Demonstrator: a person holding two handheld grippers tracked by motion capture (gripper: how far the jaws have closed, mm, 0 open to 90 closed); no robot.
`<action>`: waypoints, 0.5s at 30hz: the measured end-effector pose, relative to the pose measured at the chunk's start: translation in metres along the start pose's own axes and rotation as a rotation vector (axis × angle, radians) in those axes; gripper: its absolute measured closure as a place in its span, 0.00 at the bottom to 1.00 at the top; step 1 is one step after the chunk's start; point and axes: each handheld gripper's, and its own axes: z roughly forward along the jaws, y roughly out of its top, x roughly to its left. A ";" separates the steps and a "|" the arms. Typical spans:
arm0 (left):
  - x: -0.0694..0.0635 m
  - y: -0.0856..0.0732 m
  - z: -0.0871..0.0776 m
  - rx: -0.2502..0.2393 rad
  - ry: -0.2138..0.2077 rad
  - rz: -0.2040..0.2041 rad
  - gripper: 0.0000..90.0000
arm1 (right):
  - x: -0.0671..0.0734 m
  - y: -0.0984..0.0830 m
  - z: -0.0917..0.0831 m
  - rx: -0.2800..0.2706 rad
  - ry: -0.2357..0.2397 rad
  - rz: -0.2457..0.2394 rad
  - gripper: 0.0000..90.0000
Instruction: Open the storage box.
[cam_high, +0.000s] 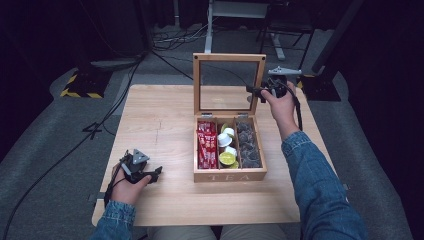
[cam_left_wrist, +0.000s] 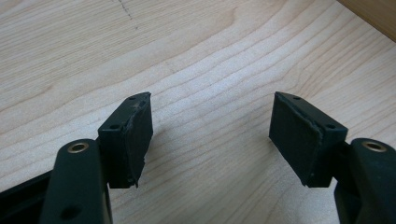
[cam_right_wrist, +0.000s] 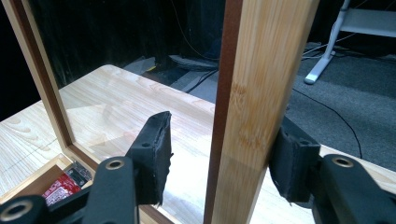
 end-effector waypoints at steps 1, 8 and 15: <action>0.000 0.000 0.000 0.001 -0.001 0.000 0.34 | 0.000 0.000 0.001 0.000 0.002 0.004 0.50; 0.000 0.000 0.002 -0.003 -0.006 -0.006 0.34 | -0.003 -0.003 0.004 0.006 0.008 0.021 0.47; -0.001 0.000 0.001 -0.002 -0.010 -0.002 0.34 | -0.006 -0.009 0.011 0.045 -0.006 0.032 0.42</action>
